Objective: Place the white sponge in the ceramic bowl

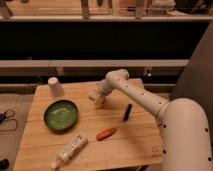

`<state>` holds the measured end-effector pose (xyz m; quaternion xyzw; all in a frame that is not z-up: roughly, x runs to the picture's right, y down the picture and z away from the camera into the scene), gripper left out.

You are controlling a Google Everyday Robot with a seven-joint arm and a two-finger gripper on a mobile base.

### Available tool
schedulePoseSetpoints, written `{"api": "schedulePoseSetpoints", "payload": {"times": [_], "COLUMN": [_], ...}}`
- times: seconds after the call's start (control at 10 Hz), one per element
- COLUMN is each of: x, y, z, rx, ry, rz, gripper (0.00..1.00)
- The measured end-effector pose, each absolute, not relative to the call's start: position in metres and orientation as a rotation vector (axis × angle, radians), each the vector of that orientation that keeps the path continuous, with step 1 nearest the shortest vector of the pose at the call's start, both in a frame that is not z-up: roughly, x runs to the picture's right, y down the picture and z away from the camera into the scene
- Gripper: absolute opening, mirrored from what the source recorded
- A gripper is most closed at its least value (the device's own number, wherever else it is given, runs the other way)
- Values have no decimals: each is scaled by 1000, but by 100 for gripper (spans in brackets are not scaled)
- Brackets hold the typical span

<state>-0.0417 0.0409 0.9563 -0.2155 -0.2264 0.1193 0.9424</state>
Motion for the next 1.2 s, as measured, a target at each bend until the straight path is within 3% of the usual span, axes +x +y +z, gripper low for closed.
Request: {"api": "schedulePoseSetpoints", "payload": {"times": [1.2], "x": [-50], "y": [54], "z": [977], "rx": [-444], "ry": [-478], "rz": [306], "gripper": [80]}}
